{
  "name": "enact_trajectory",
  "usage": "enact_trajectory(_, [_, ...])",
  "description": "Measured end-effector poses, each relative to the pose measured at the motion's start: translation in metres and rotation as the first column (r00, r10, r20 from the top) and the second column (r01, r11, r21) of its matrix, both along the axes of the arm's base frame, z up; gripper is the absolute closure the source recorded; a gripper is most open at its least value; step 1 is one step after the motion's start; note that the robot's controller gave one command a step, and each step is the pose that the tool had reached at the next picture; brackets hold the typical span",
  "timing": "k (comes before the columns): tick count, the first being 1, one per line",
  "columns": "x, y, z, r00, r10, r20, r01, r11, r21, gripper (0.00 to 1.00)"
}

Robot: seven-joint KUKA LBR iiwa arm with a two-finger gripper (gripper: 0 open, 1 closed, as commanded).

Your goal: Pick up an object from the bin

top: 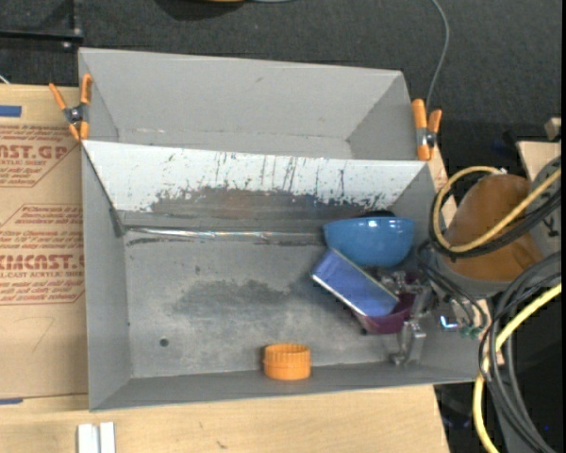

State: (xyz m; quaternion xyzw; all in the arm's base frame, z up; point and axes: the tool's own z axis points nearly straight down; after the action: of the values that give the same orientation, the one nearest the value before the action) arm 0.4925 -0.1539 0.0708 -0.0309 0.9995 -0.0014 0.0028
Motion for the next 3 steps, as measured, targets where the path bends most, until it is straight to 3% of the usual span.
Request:
enact_trajectory(1, [0.0021, -0.0011, -0.0007, 0.999, -0.039, -0.007, 0.039, 0.999, 0.004, 0.0])
enact_trajectory(2, [0.001, 0.0001, -0.0001, 1.0, -0.007, 0.0, 0.007, 1.0, 0.0, 0.0])
enact_trajectory(3, [0.0064, -0.0024, 0.0051, 0.999, -0.039, 0.006, 0.039, 0.999, 0.0, 1.0])
